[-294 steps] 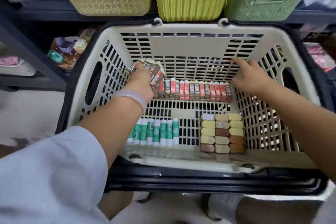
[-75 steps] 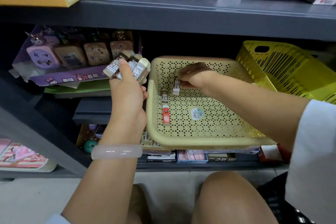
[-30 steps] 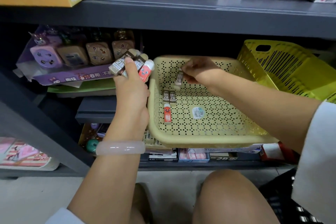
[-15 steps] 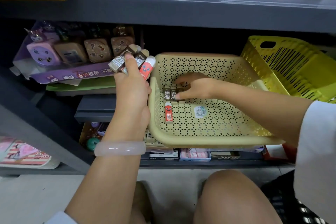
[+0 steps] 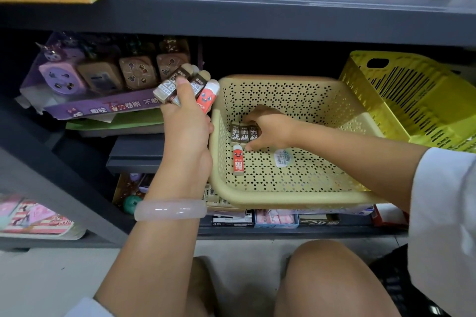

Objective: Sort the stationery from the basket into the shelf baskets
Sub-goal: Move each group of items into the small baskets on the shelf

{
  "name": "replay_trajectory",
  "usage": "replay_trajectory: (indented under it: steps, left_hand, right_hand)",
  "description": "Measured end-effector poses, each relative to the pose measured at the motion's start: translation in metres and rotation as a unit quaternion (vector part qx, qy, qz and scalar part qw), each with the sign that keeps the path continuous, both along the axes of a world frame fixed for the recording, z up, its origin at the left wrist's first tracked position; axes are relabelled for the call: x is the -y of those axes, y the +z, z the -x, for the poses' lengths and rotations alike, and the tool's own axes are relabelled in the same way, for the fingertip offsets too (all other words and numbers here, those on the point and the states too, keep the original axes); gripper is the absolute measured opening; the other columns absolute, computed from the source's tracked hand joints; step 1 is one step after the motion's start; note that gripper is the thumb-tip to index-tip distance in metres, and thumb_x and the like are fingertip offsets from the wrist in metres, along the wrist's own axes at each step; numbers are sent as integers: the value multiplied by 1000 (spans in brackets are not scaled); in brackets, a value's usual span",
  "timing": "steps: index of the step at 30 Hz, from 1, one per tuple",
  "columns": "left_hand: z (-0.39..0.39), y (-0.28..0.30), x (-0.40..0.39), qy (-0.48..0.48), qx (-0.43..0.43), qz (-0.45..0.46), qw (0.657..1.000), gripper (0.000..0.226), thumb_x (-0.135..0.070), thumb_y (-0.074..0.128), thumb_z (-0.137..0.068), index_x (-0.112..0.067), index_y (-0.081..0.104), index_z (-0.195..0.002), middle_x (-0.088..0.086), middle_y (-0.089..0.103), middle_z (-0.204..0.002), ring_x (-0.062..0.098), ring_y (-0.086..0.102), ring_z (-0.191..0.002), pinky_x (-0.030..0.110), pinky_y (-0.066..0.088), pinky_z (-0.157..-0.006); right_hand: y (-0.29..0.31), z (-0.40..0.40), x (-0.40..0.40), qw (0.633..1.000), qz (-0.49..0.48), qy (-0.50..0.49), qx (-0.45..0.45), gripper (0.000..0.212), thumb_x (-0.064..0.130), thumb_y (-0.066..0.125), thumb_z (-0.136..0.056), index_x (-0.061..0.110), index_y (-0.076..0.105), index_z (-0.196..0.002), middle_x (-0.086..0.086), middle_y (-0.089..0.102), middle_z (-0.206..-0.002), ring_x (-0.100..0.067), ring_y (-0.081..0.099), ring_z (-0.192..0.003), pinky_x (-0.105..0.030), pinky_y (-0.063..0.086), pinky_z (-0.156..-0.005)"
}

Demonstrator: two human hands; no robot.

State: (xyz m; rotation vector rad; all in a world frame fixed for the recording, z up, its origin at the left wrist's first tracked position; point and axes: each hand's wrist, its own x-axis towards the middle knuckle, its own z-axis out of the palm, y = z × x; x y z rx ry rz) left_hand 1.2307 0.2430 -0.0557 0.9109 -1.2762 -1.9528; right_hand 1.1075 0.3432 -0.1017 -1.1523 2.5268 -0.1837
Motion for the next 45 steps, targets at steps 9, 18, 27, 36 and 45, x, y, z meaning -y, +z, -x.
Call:
replay_trajectory:
  steps: [9, 18, 27, 36, 45]
  left_hand:
    - [1, 1, -3, 5, -6, 2, 1000, 36, -45, 38, -95, -15, 42, -115, -4, 49, -69, 7, 37, -44, 15, 32, -39]
    - [-2, 3, -6, 1, -23, 10, 1000, 40, -40, 35, -97, -10, 40, -123, -4, 53, -77, -2, 47, -39, 11, 36, -39]
    - [-1, 0, -2, 4, -23, -3, 1000, 30, -43, 37, -96, -16, 39, -109, -5, 48, -65, 6, 37, -41, 15, 32, -38]
    - [1, -1, -3, 6, -12, 1, 1000, 41, -44, 38, -96, -13, 41, -122, -7, 50, -65, 2, 38, -36, 14, 35, -38]
    - [0, -1, -4, 2, -14, -1, 1000, 39, -44, 38, -96, -13, 42, -120, -6, 49, -64, 3, 38, -36, 13, 35, -38]
  right_hand:
    - [63, -33, 6, 905, 382, -81, 169, 11, 19, 55, -90, 25, 60, -83, 2, 63, -82, -5, 58, -63, -24, 50, -64]
    - [76, -60, 11, 824, 488, -87, 274, 7, 5, 60, -87, 7, 56, -83, -7, 60, -69, -8, 56, -58, -18, 52, -59]
    - [39, -39, -20, 922, 177, -196, 283, 7, 8, 55, -90, 2, 57, -93, -6, 58, -76, -10, 54, -60, -18, 51, -60]
    - [19, -40, -14, 888, 184, -263, 328, 12, 5, 61, -86, 5, 51, -80, -14, 63, -86, -16, 65, -72, -20, 57, -64]
    - [13, -47, -24, 996, 4, 27, 80, 36, 34, 74, -75, 24, 39, -74, 8, 49, -75, -10, 46, -69, -23, 37, -57]
